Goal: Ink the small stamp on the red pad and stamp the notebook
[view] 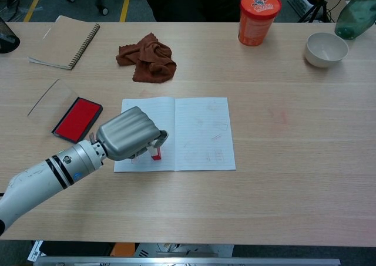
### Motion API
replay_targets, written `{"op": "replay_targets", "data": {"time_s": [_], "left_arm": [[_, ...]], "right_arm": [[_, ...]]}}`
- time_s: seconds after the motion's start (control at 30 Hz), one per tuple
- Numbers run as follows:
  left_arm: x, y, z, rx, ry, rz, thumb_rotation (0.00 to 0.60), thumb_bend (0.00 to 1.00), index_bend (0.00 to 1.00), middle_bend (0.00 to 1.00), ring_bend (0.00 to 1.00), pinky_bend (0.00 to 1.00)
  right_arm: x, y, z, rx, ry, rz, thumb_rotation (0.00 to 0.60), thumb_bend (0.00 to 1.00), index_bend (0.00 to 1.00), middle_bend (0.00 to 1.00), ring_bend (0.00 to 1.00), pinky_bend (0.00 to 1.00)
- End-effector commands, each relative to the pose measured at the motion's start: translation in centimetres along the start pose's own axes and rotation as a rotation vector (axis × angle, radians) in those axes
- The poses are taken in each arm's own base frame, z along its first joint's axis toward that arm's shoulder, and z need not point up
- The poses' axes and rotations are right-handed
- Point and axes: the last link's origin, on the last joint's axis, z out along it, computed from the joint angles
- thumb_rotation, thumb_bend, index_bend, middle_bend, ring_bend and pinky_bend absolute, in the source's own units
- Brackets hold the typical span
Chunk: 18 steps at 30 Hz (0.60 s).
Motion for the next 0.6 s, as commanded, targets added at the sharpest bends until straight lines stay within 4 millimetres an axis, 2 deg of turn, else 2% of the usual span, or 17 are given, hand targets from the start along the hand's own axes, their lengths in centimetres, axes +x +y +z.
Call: {"op": "replay_targets", "data": {"time_s": [0.03,0.6], "left_arm": [[-0.4,0.2,-0.1,-0.004,0.005,0.015,0.600,0.40,0.54,1.00,1.00,1.00],[-1.4,0.7,-0.1,-0.019,-0.021,0.028,0.600,0.41,0.55,1.00,1.00,1.00]], "right_arm": [[0.0,0.0,0.0,-0.003,0.001,0.001,0.600,0.30,0.16,0.31,0.17,0.24],[-0.1,0.4,-0.2,-0.017,0.002,0.008,0.600,0.30,0.16,0.31,0.17,0.24]]}}
